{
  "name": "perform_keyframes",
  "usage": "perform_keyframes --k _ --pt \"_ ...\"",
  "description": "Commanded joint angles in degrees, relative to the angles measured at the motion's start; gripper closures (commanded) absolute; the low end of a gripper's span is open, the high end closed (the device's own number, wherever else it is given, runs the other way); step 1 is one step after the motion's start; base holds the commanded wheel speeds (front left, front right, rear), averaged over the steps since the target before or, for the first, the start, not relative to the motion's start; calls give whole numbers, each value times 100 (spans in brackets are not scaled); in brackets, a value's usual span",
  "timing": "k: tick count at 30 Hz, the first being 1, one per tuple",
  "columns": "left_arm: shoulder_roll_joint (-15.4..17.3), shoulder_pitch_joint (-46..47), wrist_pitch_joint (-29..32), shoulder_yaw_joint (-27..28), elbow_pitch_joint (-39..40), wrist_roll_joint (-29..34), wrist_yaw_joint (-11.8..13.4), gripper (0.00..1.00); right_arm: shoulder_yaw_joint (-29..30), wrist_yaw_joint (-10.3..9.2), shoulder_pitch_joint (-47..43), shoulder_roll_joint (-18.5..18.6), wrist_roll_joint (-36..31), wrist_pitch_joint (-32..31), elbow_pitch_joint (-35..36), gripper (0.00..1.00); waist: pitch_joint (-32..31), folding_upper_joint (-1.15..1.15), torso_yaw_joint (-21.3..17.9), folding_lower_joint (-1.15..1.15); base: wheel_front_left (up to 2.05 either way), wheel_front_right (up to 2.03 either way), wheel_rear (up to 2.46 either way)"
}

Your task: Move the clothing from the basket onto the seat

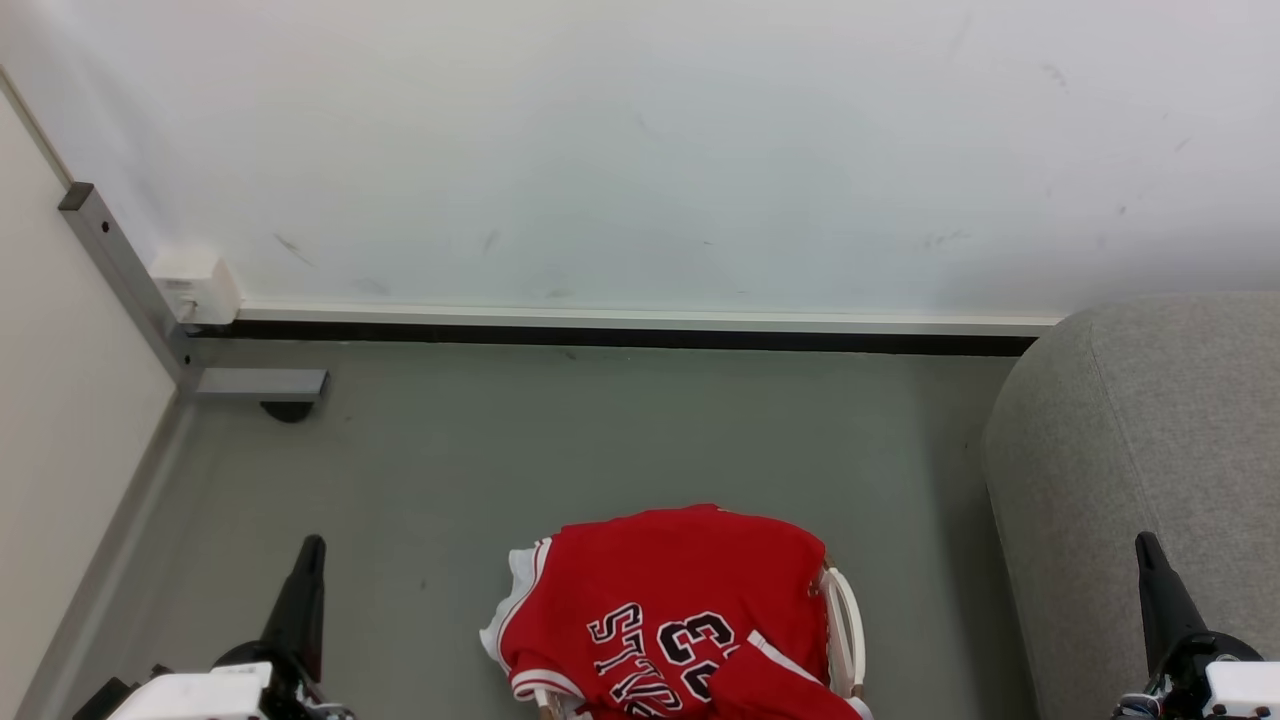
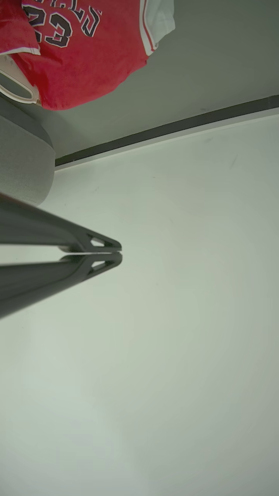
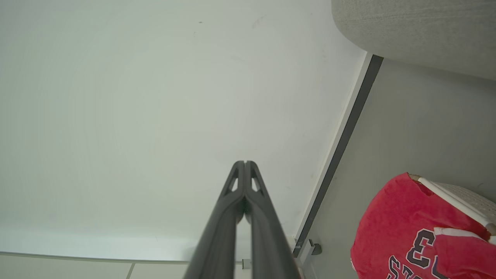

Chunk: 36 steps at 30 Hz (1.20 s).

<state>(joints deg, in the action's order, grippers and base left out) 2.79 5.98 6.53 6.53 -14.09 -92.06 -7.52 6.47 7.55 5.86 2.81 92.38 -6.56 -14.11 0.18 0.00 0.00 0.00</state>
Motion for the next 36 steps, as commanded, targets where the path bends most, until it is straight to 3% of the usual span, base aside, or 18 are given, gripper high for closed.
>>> perform_keyframes --k 1,36 --pt "16 46 17 3 20 -68 6 100 17 -13 70 14 7 -9 22 100 0 0 0 0 0 0 0" --pt "16 46 17 3 20 -68 7 100 17 -13 70 14 7 -9 22 100 0 0 0 0 0 0 0"
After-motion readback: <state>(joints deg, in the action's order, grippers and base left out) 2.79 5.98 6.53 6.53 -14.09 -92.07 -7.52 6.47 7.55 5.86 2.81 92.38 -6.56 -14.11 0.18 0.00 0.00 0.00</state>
